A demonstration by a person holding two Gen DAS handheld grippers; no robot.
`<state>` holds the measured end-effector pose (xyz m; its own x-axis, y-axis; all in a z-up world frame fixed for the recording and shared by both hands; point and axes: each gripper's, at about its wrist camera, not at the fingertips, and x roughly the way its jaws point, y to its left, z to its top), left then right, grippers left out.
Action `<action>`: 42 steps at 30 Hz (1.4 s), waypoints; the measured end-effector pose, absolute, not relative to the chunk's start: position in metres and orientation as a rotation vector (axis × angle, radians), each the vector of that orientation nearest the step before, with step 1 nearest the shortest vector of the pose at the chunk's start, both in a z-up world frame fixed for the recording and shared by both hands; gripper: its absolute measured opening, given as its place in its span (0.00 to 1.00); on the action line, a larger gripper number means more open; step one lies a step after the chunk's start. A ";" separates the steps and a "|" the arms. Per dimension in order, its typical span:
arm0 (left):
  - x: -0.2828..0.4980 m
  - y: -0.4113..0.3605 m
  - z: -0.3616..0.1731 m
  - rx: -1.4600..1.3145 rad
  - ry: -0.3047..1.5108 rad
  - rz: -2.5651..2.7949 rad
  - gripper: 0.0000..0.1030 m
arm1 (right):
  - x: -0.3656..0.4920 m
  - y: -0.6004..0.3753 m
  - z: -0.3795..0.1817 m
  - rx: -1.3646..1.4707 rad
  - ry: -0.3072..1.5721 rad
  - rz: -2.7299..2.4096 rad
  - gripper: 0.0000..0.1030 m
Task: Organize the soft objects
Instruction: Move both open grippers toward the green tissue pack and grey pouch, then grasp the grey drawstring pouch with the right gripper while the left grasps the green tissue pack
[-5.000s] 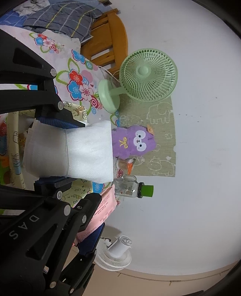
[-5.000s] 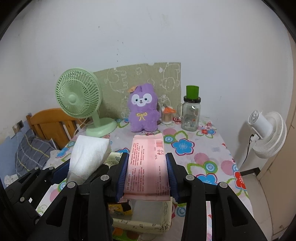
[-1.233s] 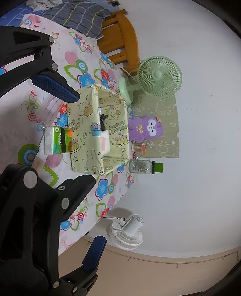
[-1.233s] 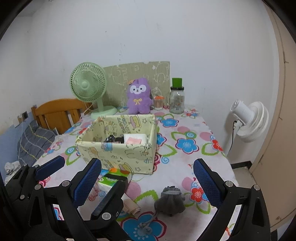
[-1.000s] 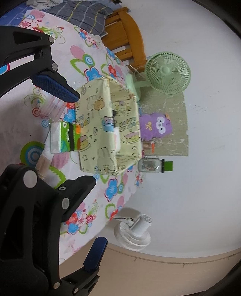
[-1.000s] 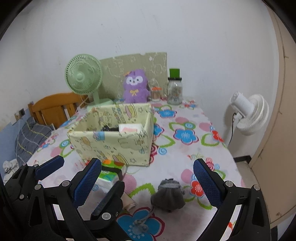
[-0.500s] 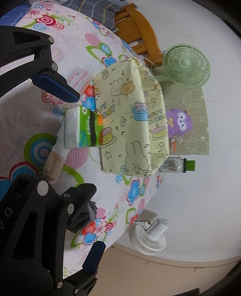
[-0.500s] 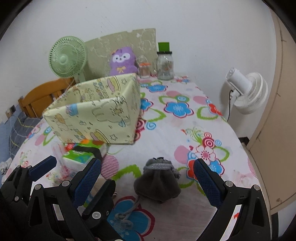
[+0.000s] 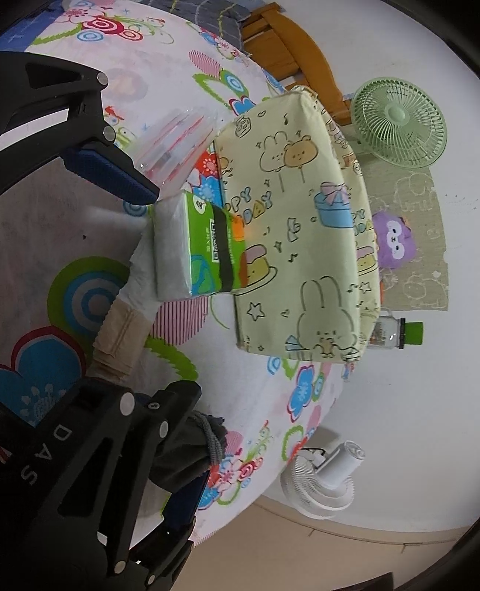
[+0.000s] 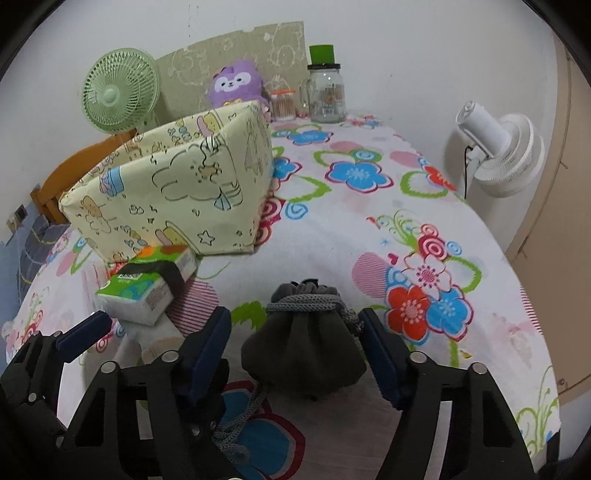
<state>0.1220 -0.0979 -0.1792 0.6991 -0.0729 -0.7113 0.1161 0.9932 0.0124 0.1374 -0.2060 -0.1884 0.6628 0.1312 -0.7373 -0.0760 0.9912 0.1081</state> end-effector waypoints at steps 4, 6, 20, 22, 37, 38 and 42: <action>0.122 -0.102 -0.183 0.075 0.802 -0.107 0.99 | 0.139 -0.206 -0.193 0.091 0.860 0.144 0.56; 0.122 -0.102 -0.182 0.078 0.801 -0.110 0.99 | 0.139 -0.206 -0.192 0.101 0.857 0.159 0.52; 0.138 -0.081 -0.166 0.041 0.759 -0.051 0.99 | 0.152 -0.196 -0.171 0.111 0.809 0.172 0.47; 0.142 -0.080 -0.166 0.047 0.757 -0.043 0.99 | 0.155 -0.194 -0.171 0.114 0.808 0.174 0.47; 0.169 -0.082 -0.170 0.054 0.779 -0.058 0.80 | 0.180 -0.188 -0.177 0.121 0.822 0.163 0.46; 0.169 -0.082 -0.171 0.050 0.784 -0.063 0.74 | 0.181 -0.188 -0.177 0.121 0.823 0.162 0.46; 0.176 -0.078 -0.176 0.025 0.837 -0.067 0.56 | 0.181 -0.186 -0.179 0.121 0.835 0.170 0.46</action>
<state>0.1759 -0.0782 -0.1764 0.6678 -0.0492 -0.7428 0.0689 0.9976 -0.0041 0.1811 -0.1856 -0.1793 0.6585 0.1977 -0.7261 -0.1026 0.9795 0.1736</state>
